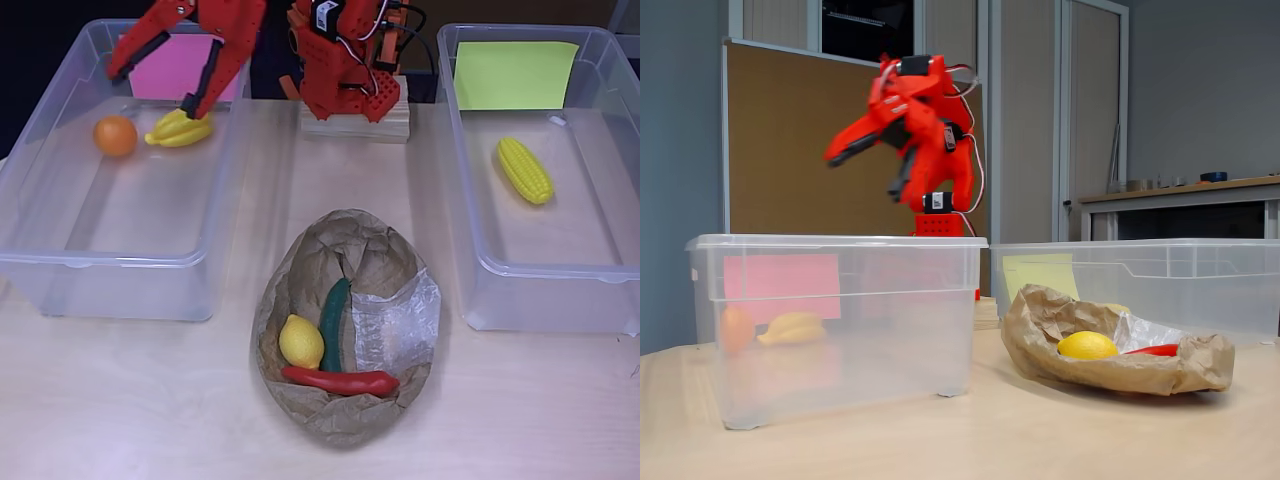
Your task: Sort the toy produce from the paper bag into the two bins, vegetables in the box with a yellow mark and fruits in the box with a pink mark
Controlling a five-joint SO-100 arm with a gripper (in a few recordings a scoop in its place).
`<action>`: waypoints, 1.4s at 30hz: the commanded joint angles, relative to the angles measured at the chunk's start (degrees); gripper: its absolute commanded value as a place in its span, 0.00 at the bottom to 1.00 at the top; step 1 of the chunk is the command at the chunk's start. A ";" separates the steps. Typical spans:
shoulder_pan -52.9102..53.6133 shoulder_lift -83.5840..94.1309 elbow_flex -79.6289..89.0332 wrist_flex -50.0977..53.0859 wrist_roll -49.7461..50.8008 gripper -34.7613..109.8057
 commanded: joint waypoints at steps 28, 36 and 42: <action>-40.69 -52.47 -17.75 -13.97 41.22 0.43; -36.83 -60.56 -18.11 -17.49 47.37 0.43; -35.33 -69.08 -24.26 -16.96 46.49 0.41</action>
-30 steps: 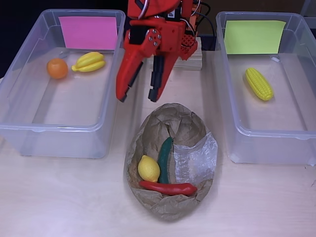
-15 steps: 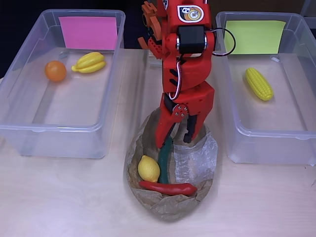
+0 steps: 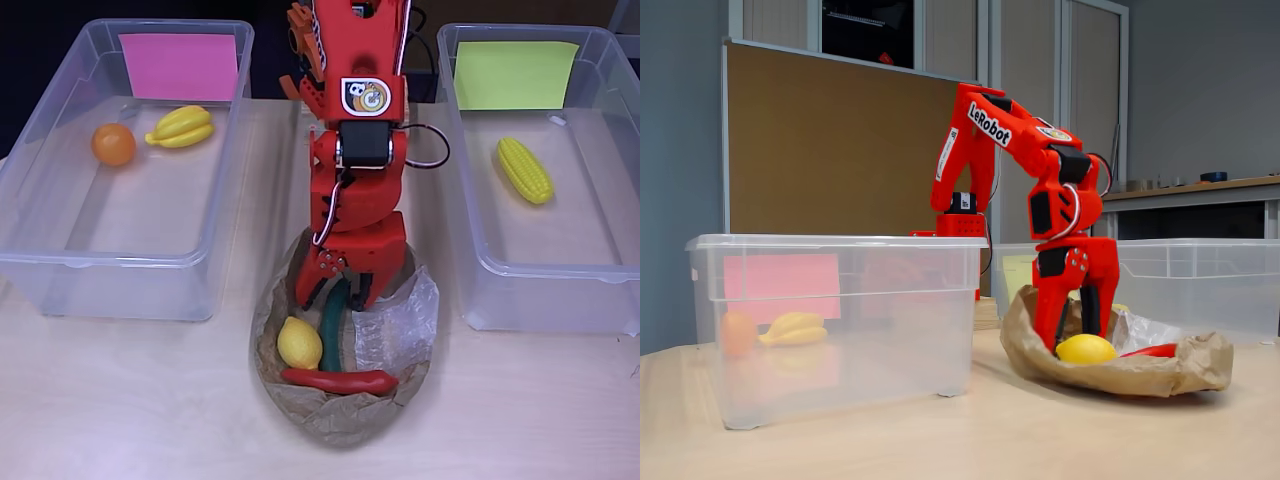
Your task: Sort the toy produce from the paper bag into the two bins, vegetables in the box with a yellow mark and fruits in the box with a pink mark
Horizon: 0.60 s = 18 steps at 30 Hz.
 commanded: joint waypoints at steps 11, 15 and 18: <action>0.70 -5.89 -11.25 6.94 -4.31 0.24; 0.53 -5.62 -14.50 11.87 -8.00 0.24; -0.62 -5.19 -18.81 17.67 -12.48 0.26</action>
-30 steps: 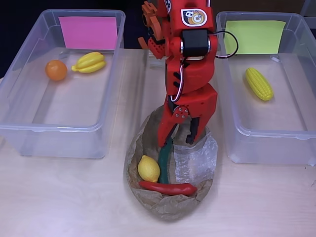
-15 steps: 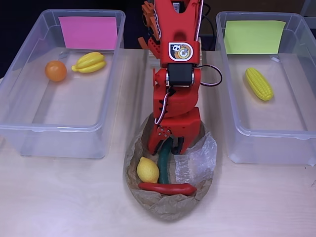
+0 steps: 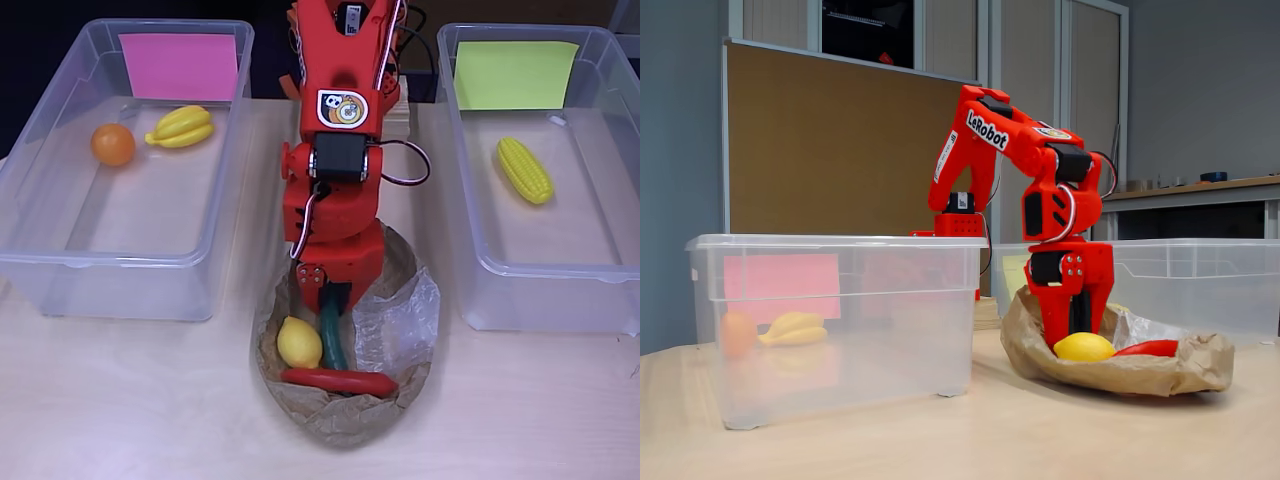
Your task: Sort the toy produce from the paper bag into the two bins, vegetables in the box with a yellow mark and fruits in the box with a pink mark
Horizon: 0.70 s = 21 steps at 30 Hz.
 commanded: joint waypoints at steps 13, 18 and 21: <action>-6.42 10.11 -23.03 35.42 -6.06 0.26; -9.14 18.98 -19.78 41.22 -0.88 0.26; -11.69 24.08 -18.02 45.35 3.78 0.26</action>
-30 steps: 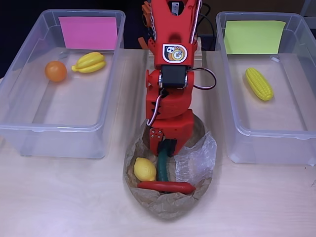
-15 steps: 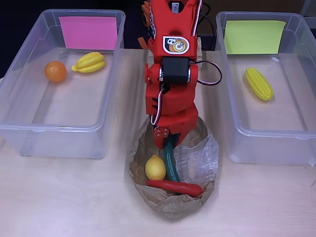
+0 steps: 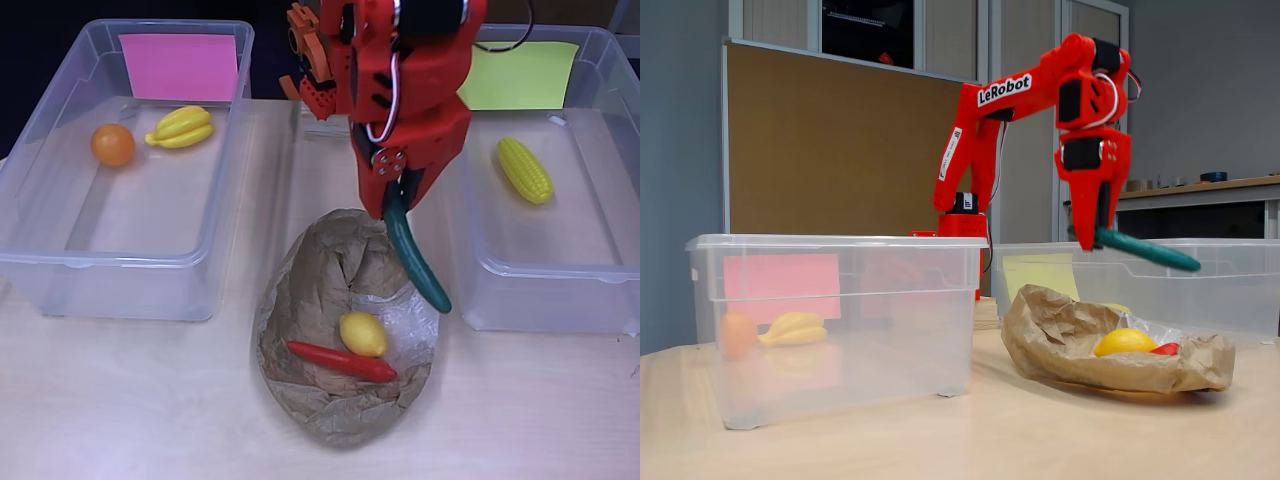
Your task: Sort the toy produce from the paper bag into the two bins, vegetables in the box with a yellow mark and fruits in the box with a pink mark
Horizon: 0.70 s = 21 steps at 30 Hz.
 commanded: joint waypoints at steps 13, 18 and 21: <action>-28.30 32.34 23.82 3.34 39.37 0.27; -44.56 33.49 25.58 3.25 58.97 0.27; -52.65 33.49 26.37 2.72 70.93 0.27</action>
